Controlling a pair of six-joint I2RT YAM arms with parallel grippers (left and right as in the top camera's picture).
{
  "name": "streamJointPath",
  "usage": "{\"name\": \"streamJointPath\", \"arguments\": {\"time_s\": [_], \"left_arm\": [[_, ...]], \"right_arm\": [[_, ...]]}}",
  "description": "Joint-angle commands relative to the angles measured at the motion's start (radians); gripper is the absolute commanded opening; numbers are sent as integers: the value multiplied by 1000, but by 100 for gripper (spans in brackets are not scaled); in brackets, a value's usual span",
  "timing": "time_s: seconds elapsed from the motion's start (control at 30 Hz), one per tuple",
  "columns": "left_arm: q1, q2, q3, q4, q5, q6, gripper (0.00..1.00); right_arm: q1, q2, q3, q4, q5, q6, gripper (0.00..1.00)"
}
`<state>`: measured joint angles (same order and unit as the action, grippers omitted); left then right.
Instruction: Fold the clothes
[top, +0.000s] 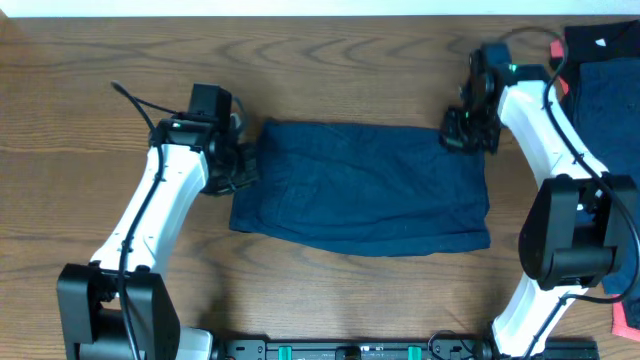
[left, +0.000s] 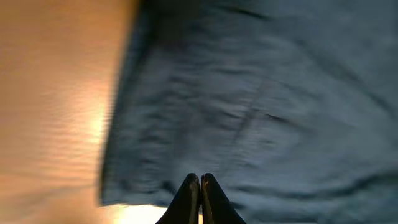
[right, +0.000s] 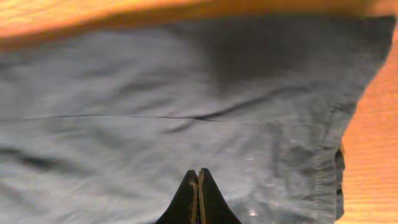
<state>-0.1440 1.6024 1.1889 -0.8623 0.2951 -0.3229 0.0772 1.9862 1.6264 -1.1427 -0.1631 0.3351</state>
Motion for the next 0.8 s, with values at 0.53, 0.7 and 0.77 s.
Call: {"name": "streamJointPath", "arguments": {"time_s": [0.53,0.7,0.77], "left_arm": [[-69,182,-1,-16,100,87,6],[-69,232,-1,10,101,86,6],[-69,242,-1,8,101,86,6]], "right_arm": [[195,-229,-318,-174,-150,9,1],[201,-265,-525,-18,-293,8,1],[207,-264,-594,50,-324,8,1]]}}
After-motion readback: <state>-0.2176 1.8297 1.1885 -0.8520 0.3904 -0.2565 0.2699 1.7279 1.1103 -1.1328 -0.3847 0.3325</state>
